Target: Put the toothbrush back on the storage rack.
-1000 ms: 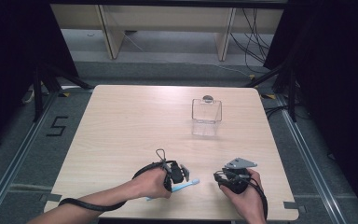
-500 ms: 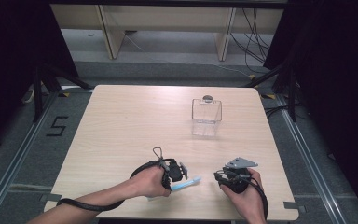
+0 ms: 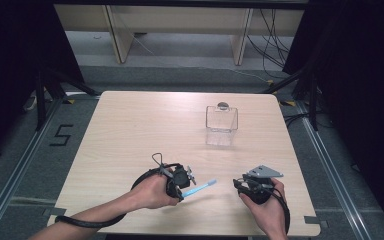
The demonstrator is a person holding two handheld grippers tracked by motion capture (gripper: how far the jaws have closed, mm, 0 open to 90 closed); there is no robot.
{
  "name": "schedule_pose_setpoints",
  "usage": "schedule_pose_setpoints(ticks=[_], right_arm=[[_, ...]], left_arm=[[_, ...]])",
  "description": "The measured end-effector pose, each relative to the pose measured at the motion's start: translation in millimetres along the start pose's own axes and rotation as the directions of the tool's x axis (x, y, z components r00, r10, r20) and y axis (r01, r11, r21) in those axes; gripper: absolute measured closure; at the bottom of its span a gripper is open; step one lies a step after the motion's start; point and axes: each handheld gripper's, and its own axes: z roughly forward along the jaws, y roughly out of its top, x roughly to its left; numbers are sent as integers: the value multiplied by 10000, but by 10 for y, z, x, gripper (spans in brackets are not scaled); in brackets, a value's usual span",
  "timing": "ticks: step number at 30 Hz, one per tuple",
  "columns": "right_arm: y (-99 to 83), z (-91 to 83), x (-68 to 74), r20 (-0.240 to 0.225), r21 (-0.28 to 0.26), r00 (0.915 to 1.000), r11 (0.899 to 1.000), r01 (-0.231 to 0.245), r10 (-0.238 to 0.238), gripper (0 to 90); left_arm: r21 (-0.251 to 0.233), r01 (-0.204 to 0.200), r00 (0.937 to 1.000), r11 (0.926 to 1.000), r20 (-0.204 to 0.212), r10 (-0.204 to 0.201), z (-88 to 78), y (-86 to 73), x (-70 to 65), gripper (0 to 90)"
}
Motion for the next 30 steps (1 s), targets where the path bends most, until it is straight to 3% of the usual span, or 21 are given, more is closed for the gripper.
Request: schedule_pose_setpoints(ticks=[2,4,7,11,13,14,16,17,18,19,20,21,23,24,25,26,27,30], right_arm=[[-7,3,-15,-36,-104,9999,9998,145,-146,585],[-19,0,20,-138,73,9992,9992,-381,382,585],[-21,14,8,-149,-140,9996,9996,-227,225,585],[-13,17,23,-122,-297,9995,9992,-278,274,585],[-2,16,15,-36,-392,10000,9992,-12,11,585],[-2,12,22,-16,-380,10000,9992,-83,82,585],[2,20,21,-32,-464,10000,9989,49,-51,585],[1,20,51,-235,-327,9989,9986,-417,409,585],[0,25,56,-170,-438,9991,9983,-397,390,585],[-2,41,27,-101,-595,9998,9981,182,-188,585],[-2,44,36,-163,-569,9998,9984,65,-74,585],[3,26,66,-161,-384,9995,9988,-296,290,585],[4,41,53,-102,-481,9999,9988,36,-41,586],[-4,57,91,-228,-531,9989,9977,-421,410,585],[-5,70,67,-234,-655,9997,9978,-132,117,585],[2,53,92,-272,-404,9989,9984,-386,375,586],[4,56,103,-261,-431,9990,9984,-373,362,586],[8,75,100,-366,-541,9990,9982,-262,242,586]], left_arm=[[-210,55,10000,9998,-10,-56,-15,-24,13,787],[-564,106,9999,9984,-47,-109,-40,-49,27,787],[-1241,322,9994,9918,-40,-330,-87,-88,42,787],[-2198,484,9986,9743,-94,-517,-167,-158,87,787],[-2558,581,9979,9650,-123,-634,-189,-192,102,787],[-2861,780,9965,9550,-64,-833,-191,-211,102,787],[-3064,867,9958,9479,-9,-914,-207,-256,126,787],[-3145,855,9959,9454,-6,-903,-210,-270,137,787],[-3203,883,9957,9432,8,-930,-216,-293,149,786],[-3254,834,9960,9419,-32,-892,-223,-308,162,787],[-3408,893,9954,9359,-32,-962,-222,-324,168,787],[-3407,856,9957,9363,-33,-922,-232,-344,182,787],[-3729,1005,9940,9224,-28,-1095,-235,-380,195,787],[-3708,803,9958,9253,-113,-909,-250,-395,216,787],[-3924,909,9946,9153,-96,-1029,-248,-410,217,787],[-4211,1000,9934,9015,-89,-1144,-248,-436,227,787],[-4601,1347,9889,8776,64,-1484,-227,-442,212,787],[-4979,1410,9868,8557,8,-1621,-208,-511,242,787]])
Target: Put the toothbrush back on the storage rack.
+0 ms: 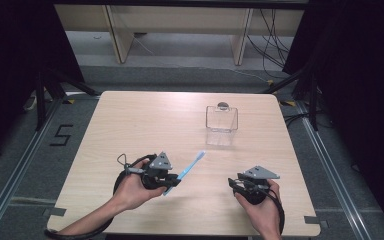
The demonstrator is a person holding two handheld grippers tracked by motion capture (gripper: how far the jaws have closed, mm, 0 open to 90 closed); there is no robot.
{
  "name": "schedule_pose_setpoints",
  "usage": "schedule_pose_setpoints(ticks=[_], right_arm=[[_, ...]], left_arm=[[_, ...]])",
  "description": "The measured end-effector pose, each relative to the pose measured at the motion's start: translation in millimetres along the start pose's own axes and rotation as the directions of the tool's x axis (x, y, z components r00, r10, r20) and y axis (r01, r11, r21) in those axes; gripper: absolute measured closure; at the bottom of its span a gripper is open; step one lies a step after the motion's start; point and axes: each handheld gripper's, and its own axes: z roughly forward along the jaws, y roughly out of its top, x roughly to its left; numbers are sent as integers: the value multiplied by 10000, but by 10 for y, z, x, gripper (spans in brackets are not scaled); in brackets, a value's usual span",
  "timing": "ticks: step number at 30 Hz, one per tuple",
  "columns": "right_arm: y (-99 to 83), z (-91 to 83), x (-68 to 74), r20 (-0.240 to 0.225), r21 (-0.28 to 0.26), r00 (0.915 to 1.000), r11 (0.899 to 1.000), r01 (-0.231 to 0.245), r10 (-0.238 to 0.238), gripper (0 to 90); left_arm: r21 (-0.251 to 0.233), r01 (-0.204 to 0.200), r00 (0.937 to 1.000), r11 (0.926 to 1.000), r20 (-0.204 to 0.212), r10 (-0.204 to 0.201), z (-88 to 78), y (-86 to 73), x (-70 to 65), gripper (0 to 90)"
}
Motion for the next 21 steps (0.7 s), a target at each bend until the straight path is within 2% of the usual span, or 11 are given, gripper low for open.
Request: schedule_pose_setpoints(ticks=[3,4,6,8,10,11,13,14,15,20,21], right_arm=[[5,18,11,24,-187,9999,9998,99,-99,587],[2,27,37,-175,-161,9994,9994,-299,296,587],[9,21,56,1,-166,9995,9993,-326,326,587],[25,40,42,-65,-260,9998,9995,176,-178,587],[34,51,62,-92,-312,9998,9993,197,-200,588],[36,57,83,-208,-318,9998,9995,-54,47,588],[51,65,82,-57,-486,9998,9986,204,-207,588],[49,76,117,-340,-418,9991,9988,-268,254,588],[58,82,96,-301,-554,9995,9985,1,-17,588],[78,95,131,-439,-734,9989,9971,-195,163,588],[88,93,128,-352,-761,9994,9971,29,-56,588]], left_arm=[[-581,343,9994,9977,-87,-349,-3,-75,26,787],[-664,317,9994,9973,-87,-323,-13,-101,47,787],[-1002,506,9986,9937,-125,-521,-14,-147,57,787],[-1171,537,9982,9917,-191,-563,-28,-186,75,787],[-1413,595,9977,9882,-251,-637,-43,-209,86,787],[-1555,645,9975,9857,-201,-684,-47,-225,97,787],[-1767,681,9970,9819,-247,-736,-62,-243,105,787],[-1895,691,9967,9794,-298,-761,-71,-256,115,787],[-1974,734,9962,9776,-316,-812,-76,-261,117,787],[-2504,781,9954,9650,-344,-895,-92,-310,132,787],[-2621,763,9953,9620,-375,-891,-85,-319,132,787]])
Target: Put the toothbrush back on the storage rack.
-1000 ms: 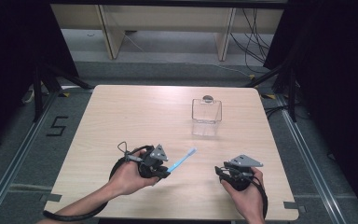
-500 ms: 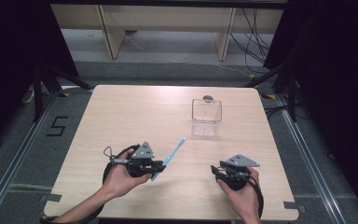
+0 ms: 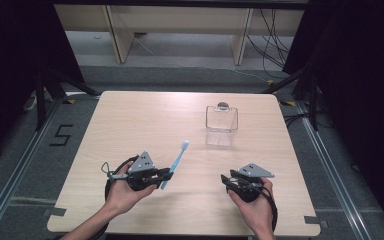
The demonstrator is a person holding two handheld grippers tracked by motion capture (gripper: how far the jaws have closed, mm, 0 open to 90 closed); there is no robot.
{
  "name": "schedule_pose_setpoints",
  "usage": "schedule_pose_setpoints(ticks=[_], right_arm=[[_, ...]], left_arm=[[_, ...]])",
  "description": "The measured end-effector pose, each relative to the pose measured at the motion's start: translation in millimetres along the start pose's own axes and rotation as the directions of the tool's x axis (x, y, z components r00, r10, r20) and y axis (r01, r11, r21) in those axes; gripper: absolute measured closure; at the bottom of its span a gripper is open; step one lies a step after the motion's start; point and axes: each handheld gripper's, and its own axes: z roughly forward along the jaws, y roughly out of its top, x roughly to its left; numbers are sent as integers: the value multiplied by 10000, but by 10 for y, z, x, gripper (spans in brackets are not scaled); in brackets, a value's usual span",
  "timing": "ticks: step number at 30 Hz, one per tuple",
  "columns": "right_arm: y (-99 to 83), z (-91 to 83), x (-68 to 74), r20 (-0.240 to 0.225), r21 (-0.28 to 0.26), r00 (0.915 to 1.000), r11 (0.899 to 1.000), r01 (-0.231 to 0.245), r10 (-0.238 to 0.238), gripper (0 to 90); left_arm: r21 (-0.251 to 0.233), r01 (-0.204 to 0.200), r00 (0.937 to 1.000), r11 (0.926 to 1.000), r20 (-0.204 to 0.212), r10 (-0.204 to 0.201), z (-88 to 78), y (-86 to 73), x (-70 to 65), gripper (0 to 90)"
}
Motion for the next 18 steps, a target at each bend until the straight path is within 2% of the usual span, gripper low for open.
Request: schedule_pose_setpoints(ticks=[1,3,5,6,7,8,9,10,11,12,14,15,16,18], right_arm=[[3,0,14,-25,4,9999,9999,-166,166,588],[14,6,28,-56,-109,9999,9999,-103,102,588],[24,21,49,-241,-197,9995,9996,-205,200,587],[33,23,52,-214,-333,9998,9994,-19,12,586],[41,13,87,-247,-191,9990,9991,-375,371,586],[52,25,73,-228,-424,9997,9991,-52,42,585],[61,26,93,-248,-480,9995,9987,-186,174,584],[72,34,88,-279,-616,9996,9981,-27,9,583],[86,48,99,-441,-742,9990,9972,-79,46,582],[98,43,119,-486,-750,9985,9968,-276,240,581],[132,40,121,-434,-900,9990,9959,10,-49,579],[143,43,134,-575,-910,9983,9958,-68,16,579],[150,55,155,-784,-955,9965,9948,-363,288,578],[165,66,164,-864,-1071,9962,9941,-182,89,578]], left_arm=[[-109,62,9999,9999,-78,-63,-4,-14,-4,787],[-154,-23,9999,9999,-111,21,-14,-30,5,787],[-416,-45,10000,9991,-88,42,-12,-43,10,787],[-445,-77,9999,9990,-158,70,-20,-43,8,787],[-635,-37,9999,9980,-116,29,-18,-45,5,787],[-637,-106,9998,9979,-197,93,-26,-42,1,787],[-650,-125,9997,9978,-200,112,-28,-41,0,787],[-726,-157,9996,9972,-225,141,-30,-41,1,787],[-762,-151,9996,9970,-245,133,-29,-41,-4,786],[-887,-171,9997,9959,-183,155,-23,-45,1,787],[-1013,-219,9995,9946,-256,194,-21,-53,-5,787],[-1017,-250,9993,9945,-314,219,-26,-56,-8,787],[-1042,-251,9992,9942,-327,218,-27,-61,-11,786],[-1146,-273,9991,9930,-351,234,-29,-68,-9,787]])
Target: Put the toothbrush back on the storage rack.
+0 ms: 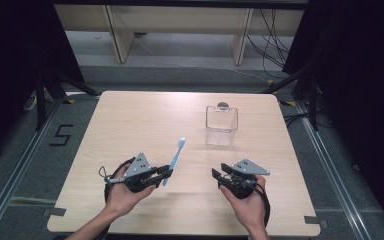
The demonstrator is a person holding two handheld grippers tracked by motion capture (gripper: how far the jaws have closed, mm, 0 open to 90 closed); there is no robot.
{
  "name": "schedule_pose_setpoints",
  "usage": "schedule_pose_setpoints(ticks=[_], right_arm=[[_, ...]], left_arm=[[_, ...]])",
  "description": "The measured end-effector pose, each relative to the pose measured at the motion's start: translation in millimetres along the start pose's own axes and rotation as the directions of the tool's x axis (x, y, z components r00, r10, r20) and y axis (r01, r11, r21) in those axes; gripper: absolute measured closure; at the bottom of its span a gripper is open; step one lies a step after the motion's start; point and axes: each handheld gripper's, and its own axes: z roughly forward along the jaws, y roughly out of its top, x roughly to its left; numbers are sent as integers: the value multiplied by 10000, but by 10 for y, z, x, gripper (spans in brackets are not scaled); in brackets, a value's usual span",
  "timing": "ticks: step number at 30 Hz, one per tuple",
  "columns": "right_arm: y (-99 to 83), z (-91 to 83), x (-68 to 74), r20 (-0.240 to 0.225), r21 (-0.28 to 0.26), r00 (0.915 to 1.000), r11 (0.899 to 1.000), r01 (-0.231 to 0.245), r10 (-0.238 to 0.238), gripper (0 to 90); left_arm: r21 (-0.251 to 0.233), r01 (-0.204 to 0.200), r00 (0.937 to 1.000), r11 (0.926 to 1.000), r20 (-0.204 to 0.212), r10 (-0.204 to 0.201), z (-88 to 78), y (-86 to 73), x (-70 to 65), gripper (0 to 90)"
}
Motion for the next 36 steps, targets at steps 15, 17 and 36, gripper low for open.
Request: schedule_pose_setpoints(ticks=[15,17,36], right_arm=[[207,28,129,-721,-884,9968,9953,-403,339,568],[244,34,165,-881,-983,9954,9941,-449,362,568],[404,114,370,-1724,-1698,9845,9836,-604,307,614]], left_arm=[[-882,-185,9998,9959,-25,184,42,-21,-13,786],[-957,-221,9997,9952,-64,216,50,-23,-23,787],[-928,-173,9998,9955,-153,160,216,-15,-50,786]])
